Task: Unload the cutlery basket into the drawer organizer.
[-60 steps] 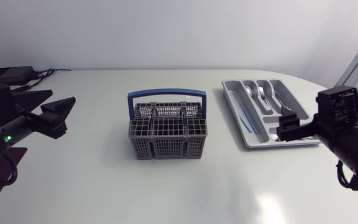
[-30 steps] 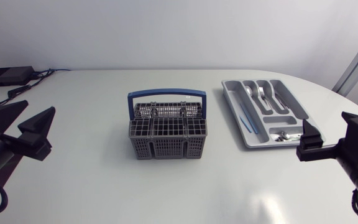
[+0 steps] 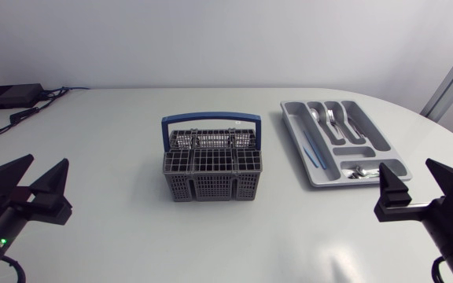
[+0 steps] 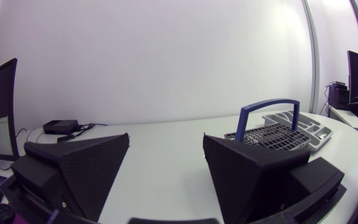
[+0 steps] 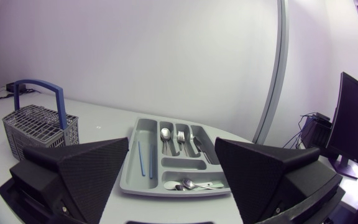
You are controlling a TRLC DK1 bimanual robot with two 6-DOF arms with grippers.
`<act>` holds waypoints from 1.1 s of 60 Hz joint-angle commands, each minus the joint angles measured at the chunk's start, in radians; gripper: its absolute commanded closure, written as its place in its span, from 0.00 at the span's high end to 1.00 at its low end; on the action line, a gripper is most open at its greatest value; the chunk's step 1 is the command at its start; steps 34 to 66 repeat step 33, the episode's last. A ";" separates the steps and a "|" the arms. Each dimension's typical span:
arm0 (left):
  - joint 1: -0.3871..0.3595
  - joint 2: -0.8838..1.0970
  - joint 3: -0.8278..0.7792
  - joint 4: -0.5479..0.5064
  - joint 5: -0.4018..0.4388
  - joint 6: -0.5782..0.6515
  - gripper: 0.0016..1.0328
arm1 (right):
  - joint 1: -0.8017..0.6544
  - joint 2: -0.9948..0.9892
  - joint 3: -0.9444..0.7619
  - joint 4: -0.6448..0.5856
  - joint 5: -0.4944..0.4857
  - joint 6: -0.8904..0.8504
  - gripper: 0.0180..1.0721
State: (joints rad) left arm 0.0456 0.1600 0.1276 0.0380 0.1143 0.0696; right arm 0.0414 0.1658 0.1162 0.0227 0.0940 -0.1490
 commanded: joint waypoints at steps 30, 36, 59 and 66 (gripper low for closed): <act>-0.046 -0.160 -0.128 -0.038 -0.114 -0.070 0.96 | -0.041 -0.166 -0.116 -0.023 -0.094 0.149 0.95; -0.046 -0.160 -0.128 -0.038 -0.114 -0.070 0.96 | -0.041 -0.166 -0.116 -0.023 -0.094 0.149 0.95; -0.046 -0.160 -0.128 -0.038 -0.114 -0.070 0.96 | -0.041 -0.166 -0.116 -0.023 -0.094 0.149 0.95; -0.046 -0.160 -0.128 -0.038 -0.114 -0.070 0.96 | -0.041 -0.166 -0.116 -0.023 -0.094 0.149 0.95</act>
